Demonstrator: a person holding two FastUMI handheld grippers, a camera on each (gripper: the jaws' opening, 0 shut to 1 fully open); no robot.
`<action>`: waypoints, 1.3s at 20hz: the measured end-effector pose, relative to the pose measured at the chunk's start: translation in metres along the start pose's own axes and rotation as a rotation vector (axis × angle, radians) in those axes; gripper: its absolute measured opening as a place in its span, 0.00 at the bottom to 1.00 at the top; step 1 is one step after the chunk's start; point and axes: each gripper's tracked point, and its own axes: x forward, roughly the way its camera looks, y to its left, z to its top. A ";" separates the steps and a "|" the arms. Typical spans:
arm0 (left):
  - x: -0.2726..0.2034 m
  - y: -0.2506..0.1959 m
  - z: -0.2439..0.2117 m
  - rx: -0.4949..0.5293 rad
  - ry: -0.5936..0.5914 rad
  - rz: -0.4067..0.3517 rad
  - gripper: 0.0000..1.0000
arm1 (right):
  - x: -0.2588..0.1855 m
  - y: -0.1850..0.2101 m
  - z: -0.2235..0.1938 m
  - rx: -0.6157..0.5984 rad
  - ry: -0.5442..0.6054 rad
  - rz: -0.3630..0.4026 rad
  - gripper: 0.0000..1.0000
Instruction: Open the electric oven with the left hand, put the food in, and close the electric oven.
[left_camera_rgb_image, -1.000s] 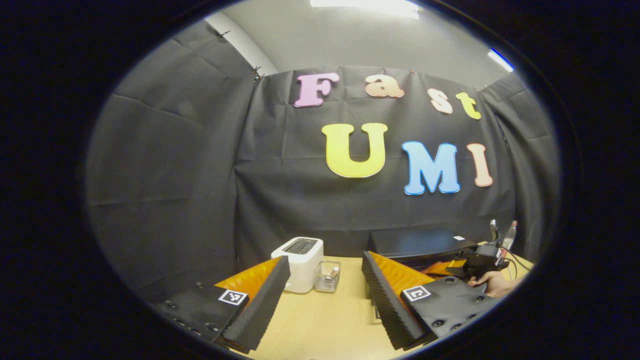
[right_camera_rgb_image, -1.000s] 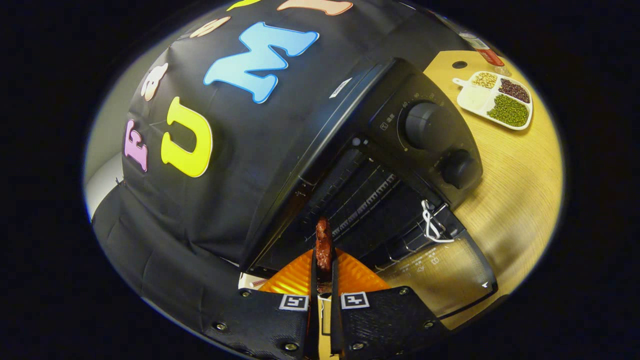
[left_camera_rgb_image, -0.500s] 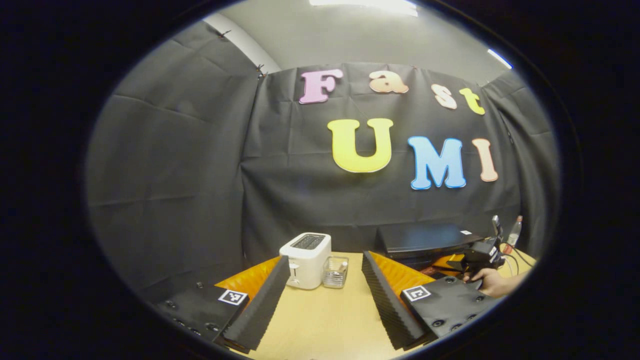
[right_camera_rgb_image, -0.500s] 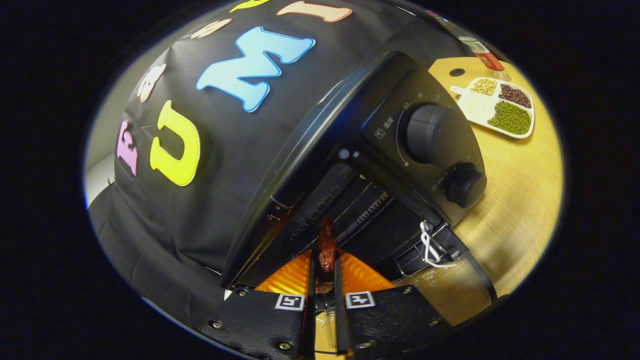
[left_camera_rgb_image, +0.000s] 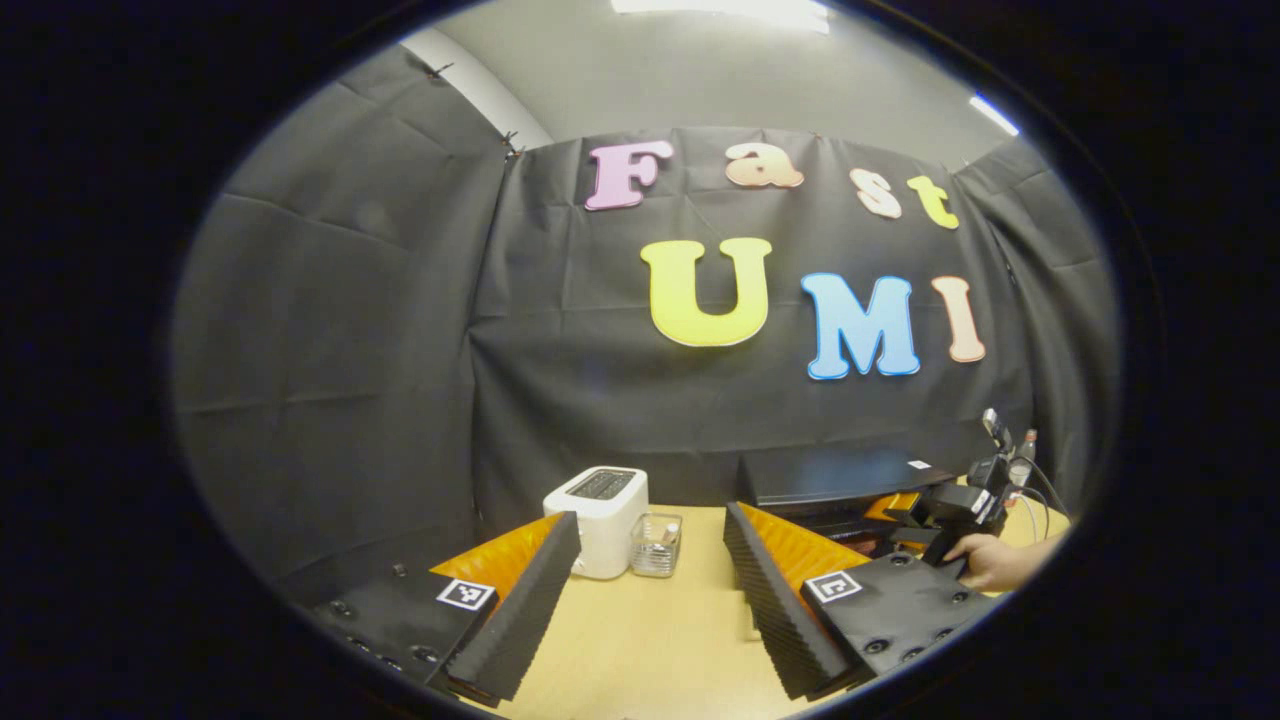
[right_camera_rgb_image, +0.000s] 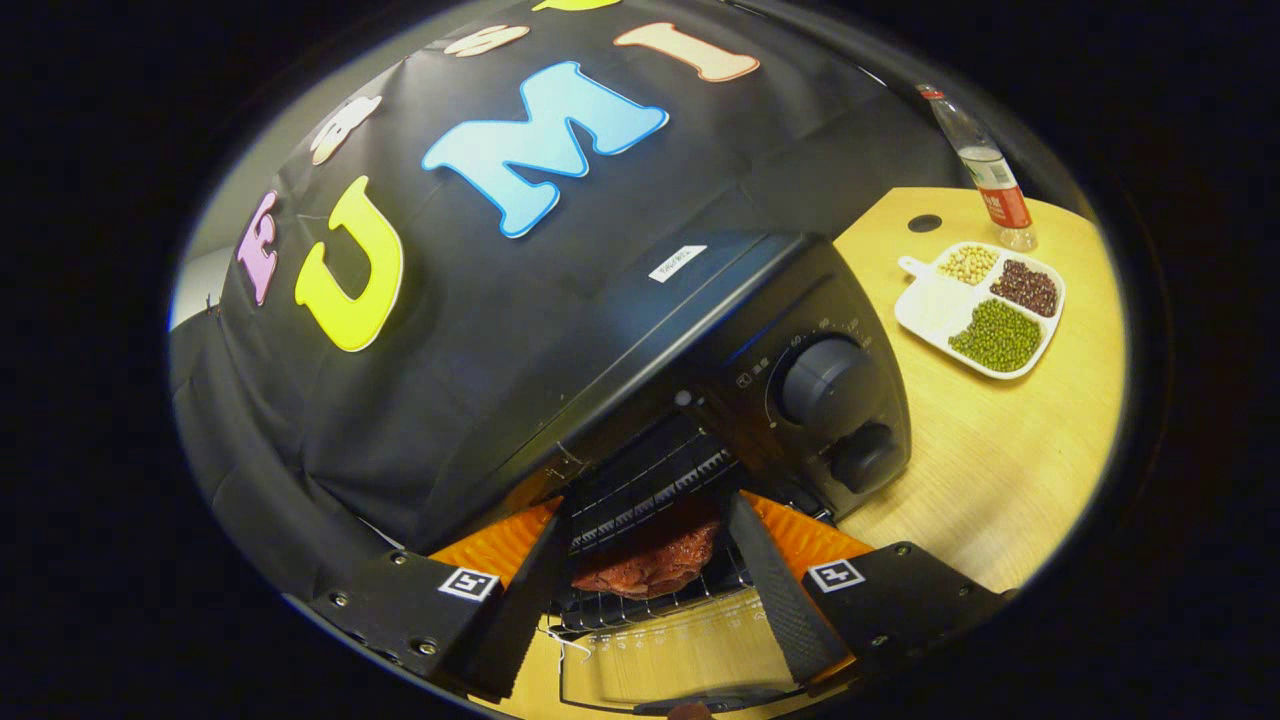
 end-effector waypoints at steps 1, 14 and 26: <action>0.000 -0.004 0.001 0.001 -0.004 -0.006 0.90 | -0.006 0.001 0.002 -0.019 0.001 0.005 0.96; 0.000 -0.102 -0.011 -0.008 0.013 -0.157 0.97 | -0.150 0.004 0.065 -0.390 -0.133 0.063 0.97; 0.004 -0.178 -0.071 0.005 0.153 -0.271 0.97 | -0.266 -0.023 0.141 -0.610 -0.389 -0.028 0.97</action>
